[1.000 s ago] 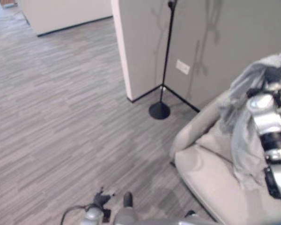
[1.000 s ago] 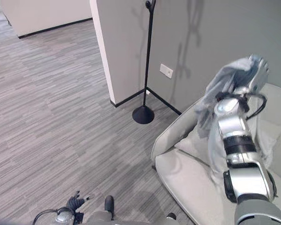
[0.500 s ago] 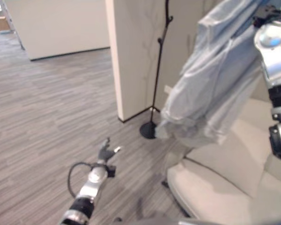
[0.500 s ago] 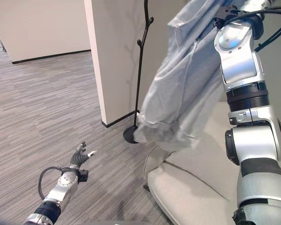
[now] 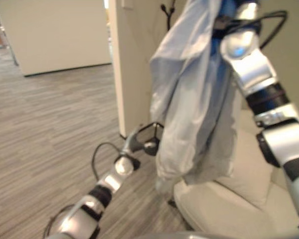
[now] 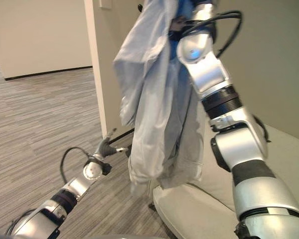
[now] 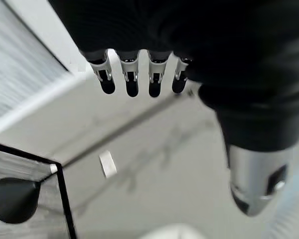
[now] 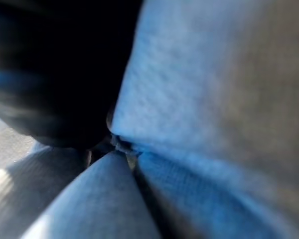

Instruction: Hang the clothes on the sofa on the clothes rack.

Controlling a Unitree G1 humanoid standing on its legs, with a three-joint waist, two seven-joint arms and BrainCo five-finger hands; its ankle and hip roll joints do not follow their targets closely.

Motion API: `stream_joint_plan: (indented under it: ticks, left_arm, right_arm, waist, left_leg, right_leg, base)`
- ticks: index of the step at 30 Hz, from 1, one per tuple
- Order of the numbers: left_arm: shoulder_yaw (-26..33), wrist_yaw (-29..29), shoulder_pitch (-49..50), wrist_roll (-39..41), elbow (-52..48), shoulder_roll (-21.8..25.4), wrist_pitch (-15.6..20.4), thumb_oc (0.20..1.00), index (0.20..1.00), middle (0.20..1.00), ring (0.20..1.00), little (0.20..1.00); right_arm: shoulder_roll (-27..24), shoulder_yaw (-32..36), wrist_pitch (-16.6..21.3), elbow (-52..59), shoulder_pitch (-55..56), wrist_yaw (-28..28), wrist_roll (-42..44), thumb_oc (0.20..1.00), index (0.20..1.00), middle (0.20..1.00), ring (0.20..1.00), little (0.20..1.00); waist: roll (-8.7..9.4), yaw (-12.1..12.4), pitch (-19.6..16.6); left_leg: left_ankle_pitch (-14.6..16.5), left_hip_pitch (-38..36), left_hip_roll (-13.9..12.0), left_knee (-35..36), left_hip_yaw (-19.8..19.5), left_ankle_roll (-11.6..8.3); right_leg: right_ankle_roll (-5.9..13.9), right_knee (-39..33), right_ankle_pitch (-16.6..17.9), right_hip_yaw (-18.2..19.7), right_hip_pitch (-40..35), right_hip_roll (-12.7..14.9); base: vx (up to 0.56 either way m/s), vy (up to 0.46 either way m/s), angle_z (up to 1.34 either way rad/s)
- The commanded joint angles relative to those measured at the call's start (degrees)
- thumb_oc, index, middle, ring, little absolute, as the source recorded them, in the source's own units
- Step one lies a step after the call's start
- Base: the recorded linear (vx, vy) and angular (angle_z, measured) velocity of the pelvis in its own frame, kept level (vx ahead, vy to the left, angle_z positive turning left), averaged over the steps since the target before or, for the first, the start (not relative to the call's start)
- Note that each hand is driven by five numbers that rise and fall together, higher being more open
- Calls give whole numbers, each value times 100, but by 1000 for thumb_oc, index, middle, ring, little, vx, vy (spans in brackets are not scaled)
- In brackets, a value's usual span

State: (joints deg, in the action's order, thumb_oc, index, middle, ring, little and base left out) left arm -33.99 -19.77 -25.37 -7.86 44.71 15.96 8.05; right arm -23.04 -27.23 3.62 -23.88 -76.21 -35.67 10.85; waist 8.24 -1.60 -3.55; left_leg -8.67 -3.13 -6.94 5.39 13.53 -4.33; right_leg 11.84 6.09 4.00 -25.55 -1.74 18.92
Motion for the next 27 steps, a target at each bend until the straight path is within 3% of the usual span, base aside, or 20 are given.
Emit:
stream_joint_plan:
  ticks: [1,6,9,23,24,25,26,27]
  left_arm:
    - [63,53,-660,238,258,-382,92,1000,1000,1000,1000,1000]
    - [-162,586,-577,1794,-23,-1105,183,1000,1000,1000,1000,1000]
    - [-415,855,-490,2337,-319,-1300,219,1000,1000,1000,1000,1000]
    - [-888,880,-988,2058,1009,-1844,44,1000,1000,1000,1000,1000]
    - [-873,867,-1062,1989,1215,-1919,4,504,504,504,504,504]
    - [-863,826,-1149,1936,1381,-1960,-37,250,250,250,250,250]
    - [-787,765,-1226,1963,1552,-2008,-65,200,200,200,200,200]
    - [-702,697,-1314,1977,1694,-2043,-84,200,200,200,200,200]
  right_arm:
    - [-257,-58,427,-45,-1203,129,260,200,200,200,200,200]
    - [15,-166,361,251,-1218,207,237,200,200,200,200,200]
    - [164,-188,338,220,-1315,189,240,200,200,200,200,200]
    - [410,-297,780,-324,-1850,176,1241,200,200,200,200,200]
    - [442,-324,809,-324,-1895,190,1327,200,200,200,200,200]
    - [460,-346,806,-339,-1907,203,1376,200,200,200,200,200]
    - [490,-385,821,-332,-1930,217,1429,200,200,200,200,200]
    - [512,-426,848,-320,-1949,220,1510,200,200,200,200,200]
  waist:
    - [47,-33,186]
    - [44,-143,208]
    - [39,-171,232]
    - [118,-389,194]
    - [122,-426,179]
    - [131,-456,167]
    - [139,-485,163]
    - [144,-522,150]
  left_leg:
    - [941,-331,340,-101,153,81]
    - [921,-352,361,-87,197,113]
    - [928,-362,358,-88,220,124]
    - [933,-392,372,-68,321,112]
    - [933,-400,377,-66,332,112]
    - [933,-403,380,-64,335,112]
    - [930,-404,380,-60,342,107]
    - [929,-412,382,-57,354,106]
  right_leg:
    - [-7,-20,379,45,173,35]
    - [-25,-61,424,95,190,49]
    - [-29,-88,436,126,198,46]
    - [-30,-180,467,299,232,-10]
    - [-30,-175,471,315,241,-14]
    - [-34,-183,468,334,244,-20]
    - [-35,-194,474,347,249,-24]
    - [-35,-205,479,360,251,-29]
  base:
    - [-20,-7,-5]
    - [-21,-5,-12]
    - [-10,-3,-2]
    - [-6,-4,-5]
    - [0,0,0]
    - [0,0,0]
    - [0,0,0]
    - [0,0,0]
